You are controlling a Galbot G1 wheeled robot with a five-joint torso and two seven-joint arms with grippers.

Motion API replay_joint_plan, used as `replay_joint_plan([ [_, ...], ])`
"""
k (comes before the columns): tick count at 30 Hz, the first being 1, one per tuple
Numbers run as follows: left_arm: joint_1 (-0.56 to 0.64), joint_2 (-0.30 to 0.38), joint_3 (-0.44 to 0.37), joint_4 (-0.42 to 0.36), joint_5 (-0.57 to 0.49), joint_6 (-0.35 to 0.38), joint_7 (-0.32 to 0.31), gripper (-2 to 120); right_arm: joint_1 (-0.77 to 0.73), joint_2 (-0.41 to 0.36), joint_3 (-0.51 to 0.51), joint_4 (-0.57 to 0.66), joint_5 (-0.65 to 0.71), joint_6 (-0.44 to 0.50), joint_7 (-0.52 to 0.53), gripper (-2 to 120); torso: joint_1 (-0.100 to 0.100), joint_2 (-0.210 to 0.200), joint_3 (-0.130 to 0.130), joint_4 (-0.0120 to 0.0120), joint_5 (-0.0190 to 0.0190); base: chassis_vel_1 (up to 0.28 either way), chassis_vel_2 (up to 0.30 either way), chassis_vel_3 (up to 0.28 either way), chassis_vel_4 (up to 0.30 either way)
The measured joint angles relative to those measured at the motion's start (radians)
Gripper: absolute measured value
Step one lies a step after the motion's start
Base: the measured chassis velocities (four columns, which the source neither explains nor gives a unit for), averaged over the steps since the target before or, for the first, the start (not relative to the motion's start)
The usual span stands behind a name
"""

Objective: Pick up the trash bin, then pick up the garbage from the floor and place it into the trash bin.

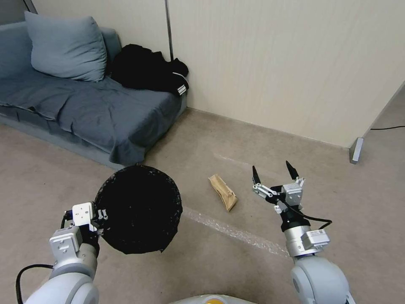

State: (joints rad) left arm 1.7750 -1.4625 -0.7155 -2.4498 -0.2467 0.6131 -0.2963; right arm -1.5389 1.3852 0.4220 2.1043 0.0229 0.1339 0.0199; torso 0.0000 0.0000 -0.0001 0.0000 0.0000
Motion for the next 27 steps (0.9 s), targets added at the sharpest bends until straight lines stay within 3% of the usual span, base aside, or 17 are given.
replay_joint_plan([
  [17,0.03,-0.02,0.002,0.016,0.034,-0.013,0.008,1,0.291,-0.051,-0.231,-0.312,0.042,-0.16,0.014,100,0.0,0.0,0.0,0.0001,-0.0002,0.0,0.0,0.0,0.0],
  [27,0.058,-0.029,-0.003,0.017,0.034,-0.02,0.008,1,0.501,-0.017,-0.323,-0.708,0.032,-0.144,-0.011,100,0.0,0.0,0.0,0.0,0.0,0.0,0.0,0.0,0.0],
])
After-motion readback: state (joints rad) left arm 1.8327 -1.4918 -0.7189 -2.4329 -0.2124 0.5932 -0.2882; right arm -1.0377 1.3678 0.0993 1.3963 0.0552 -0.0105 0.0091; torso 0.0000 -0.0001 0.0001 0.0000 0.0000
